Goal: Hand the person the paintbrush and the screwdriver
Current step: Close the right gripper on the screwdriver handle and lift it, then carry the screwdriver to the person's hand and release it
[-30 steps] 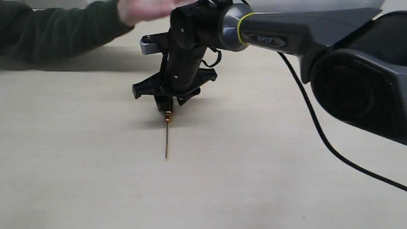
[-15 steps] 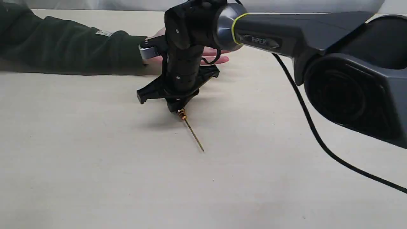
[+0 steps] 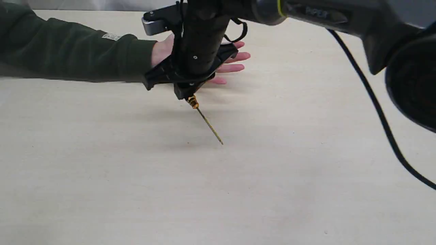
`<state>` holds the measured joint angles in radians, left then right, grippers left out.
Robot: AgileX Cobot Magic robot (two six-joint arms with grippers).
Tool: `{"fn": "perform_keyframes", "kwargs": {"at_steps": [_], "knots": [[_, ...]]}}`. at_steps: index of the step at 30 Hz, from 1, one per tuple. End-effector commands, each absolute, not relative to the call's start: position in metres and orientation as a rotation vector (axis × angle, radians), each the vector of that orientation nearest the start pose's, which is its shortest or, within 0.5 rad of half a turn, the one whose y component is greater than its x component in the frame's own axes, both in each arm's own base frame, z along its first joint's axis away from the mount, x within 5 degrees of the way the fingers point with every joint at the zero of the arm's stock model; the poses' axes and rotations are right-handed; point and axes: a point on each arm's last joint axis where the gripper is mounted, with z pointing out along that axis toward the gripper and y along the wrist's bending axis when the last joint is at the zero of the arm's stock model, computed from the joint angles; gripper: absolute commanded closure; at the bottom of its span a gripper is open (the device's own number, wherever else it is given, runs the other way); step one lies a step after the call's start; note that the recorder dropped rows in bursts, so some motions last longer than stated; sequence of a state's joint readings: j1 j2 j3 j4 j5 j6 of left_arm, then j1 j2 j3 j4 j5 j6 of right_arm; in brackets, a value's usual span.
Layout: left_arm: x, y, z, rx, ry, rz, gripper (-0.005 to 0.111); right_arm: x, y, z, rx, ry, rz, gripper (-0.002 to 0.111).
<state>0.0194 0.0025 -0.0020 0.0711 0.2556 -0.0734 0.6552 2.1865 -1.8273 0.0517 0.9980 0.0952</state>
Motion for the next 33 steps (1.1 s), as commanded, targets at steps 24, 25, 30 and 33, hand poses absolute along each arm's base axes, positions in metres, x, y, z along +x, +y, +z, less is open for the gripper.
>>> {"fn": "perform_keyframes", "kwargs": {"at_steps": [24, 25, 30, 33], "knots": [[0.055, 0.002, 0.191, -0.031, 1.733, 0.015, 0.107, 0.458, 0.240, 0.221, -0.412, 2.522, -0.011, 0.104], [0.055, 0.002, 0.191, -0.031, 1.733, 0.015, 0.107, 0.461, 0.241, 0.216, -0.404, 2.526, 0.005, 0.104], [0.055, 0.002, 0.191, -0.031, 1.733, 0.015, 0.107, 0.472, 0.248, 0.194, -0.398, 2.539, 0.021, 0.104], [0.055, 0.002, 0.191, -0.031, 1.733, 0.015, 0.107, 0.476, 0.250, 0.189, -0.397, 2.536, 0.024, 0.104]]}}
